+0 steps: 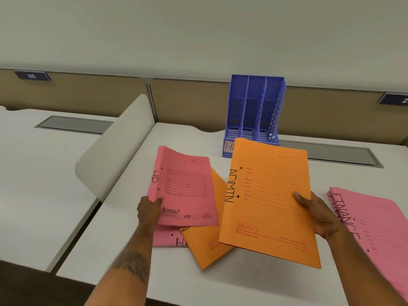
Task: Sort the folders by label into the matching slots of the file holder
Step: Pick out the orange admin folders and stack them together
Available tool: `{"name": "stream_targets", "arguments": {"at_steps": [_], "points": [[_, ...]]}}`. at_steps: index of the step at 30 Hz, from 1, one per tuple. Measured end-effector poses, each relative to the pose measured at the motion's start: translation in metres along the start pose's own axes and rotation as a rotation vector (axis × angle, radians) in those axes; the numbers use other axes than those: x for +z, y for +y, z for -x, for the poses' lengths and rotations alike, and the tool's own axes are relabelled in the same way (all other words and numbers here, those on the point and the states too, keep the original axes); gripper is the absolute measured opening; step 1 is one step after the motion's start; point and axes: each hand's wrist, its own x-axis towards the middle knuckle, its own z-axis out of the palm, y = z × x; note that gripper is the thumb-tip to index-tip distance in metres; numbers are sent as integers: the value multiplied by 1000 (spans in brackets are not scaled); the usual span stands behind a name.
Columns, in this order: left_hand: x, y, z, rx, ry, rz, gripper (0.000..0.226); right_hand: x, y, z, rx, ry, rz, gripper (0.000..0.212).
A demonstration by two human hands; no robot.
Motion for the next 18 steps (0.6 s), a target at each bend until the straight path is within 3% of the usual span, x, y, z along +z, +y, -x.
{"name": "stream_targets", "arguments": {"at_steps": [10, 18], "points": [[-16, 14, -27, 39, -10, 30, 32, 13, 5, -1, 21, -14, 17, 47], [-11, -2, -18, 9, -56, -171, 72, 13, 2, 6, 14, -24, 44, 44]]}}
